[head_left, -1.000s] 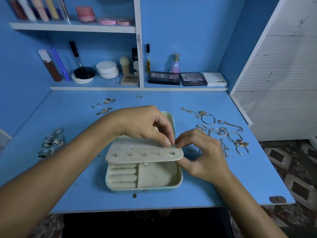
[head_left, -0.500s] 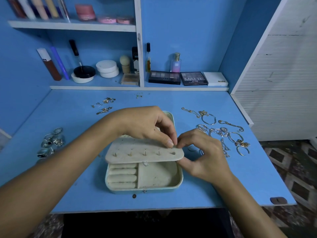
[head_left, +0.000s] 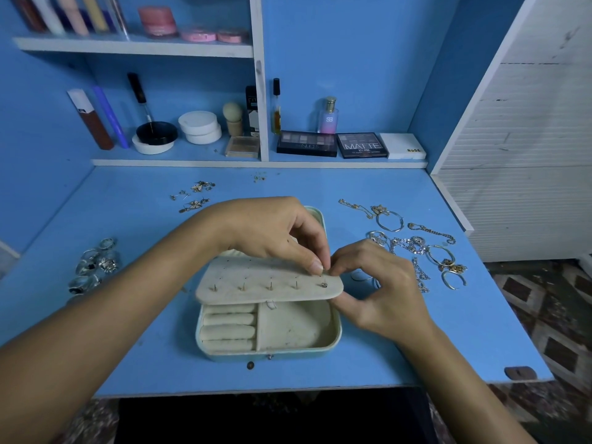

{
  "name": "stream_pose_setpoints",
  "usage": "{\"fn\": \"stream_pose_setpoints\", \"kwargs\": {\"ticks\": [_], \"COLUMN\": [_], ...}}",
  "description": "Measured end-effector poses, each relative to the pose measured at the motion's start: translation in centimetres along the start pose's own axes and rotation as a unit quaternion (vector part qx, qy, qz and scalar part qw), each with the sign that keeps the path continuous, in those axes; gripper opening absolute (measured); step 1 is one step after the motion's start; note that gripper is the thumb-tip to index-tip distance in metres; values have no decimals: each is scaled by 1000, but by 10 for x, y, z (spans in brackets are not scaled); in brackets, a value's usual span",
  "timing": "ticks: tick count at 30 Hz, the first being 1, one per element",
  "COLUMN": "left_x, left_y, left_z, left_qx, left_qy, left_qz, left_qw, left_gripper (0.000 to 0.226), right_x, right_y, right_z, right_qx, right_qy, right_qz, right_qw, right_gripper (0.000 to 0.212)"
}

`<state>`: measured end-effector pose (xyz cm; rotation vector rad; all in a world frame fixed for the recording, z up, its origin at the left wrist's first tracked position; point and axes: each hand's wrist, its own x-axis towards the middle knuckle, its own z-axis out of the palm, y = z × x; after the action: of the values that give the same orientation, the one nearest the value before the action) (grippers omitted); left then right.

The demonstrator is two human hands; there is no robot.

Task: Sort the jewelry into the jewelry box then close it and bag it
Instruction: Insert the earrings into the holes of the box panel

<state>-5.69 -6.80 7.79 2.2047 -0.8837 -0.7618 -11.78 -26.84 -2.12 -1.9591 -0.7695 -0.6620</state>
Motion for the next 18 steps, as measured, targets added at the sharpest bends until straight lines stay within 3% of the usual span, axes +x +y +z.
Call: {"fn": "stream_pose_setpoints", "kwargs": {"ticks": [18], "left_x": [3], "left_y": [6], "left_z": [-1], "left_qx": [50], "left_qy": [-26], "left_qz": [-26], "left_qw": [998], "left_gripper": [7], "right_x": [-1], "right_y": [1], "right_z": [0], "right_qx": [3], "right_qy": [-6], "right_qz": [4], "right_qw": [1000], "right_gripper": [14]}}
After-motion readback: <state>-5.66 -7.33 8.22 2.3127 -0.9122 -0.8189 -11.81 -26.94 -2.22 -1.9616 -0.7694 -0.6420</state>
